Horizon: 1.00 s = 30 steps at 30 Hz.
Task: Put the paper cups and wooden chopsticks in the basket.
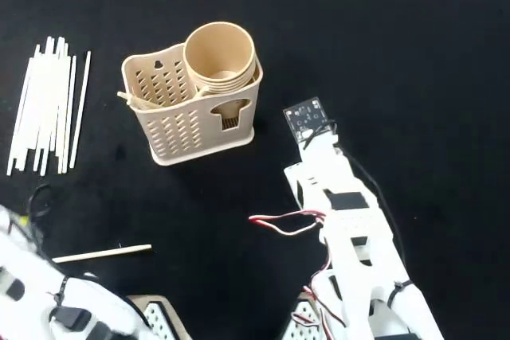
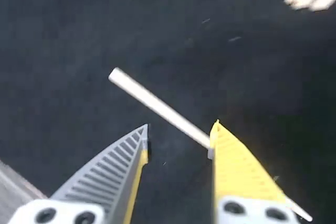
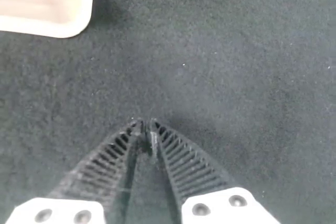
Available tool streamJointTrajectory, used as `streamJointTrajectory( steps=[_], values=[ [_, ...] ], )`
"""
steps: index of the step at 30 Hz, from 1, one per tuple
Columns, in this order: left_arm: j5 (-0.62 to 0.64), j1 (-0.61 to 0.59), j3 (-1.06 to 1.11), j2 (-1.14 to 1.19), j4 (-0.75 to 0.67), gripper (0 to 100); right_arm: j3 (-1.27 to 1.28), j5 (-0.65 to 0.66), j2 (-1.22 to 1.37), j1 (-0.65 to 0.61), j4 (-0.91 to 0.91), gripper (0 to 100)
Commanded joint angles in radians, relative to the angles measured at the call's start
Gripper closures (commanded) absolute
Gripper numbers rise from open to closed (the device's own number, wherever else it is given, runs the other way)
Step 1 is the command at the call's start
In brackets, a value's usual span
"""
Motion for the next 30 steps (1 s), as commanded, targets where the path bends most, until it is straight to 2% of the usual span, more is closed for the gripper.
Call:
streamJointTrajectory(
  steps=[1, 5, 11, 19, 23, 30],
  values=[
    [-0.008, -0.134, 0.09, -0.008, -0.015, 80, -0.005, 0.008, -0.025, -0.012, -0.02, 98.5],
    [0.003, -0.182, 0.15, -0.008, -0.095, 80, -0.005, 0.008, -0.024, -0.012, -0.02, 98.5],
    [0.132, -0.182, 0.266, -0.002, -0.295, 80, -0.004, 0.008, -0.025, -0.012, -0.02, 98.5],
    [0.143, -0.128, 0.341, 0.003, -0.402, 80, -0.004, 0.008, -0.025, -0.012, -0.02, 98.5],
    [0.199, -0.125, 0.371, 0.003, -0.489, 80, -0.004, 0.008, -0.025, -0.012, -0.02, 98.5],
    [0.212, -0.051, 0.412, 0.003, -0.511, 80, -0.004, 0.008, -0.027, -0.012, -0.012, 98.5]
  ],
)
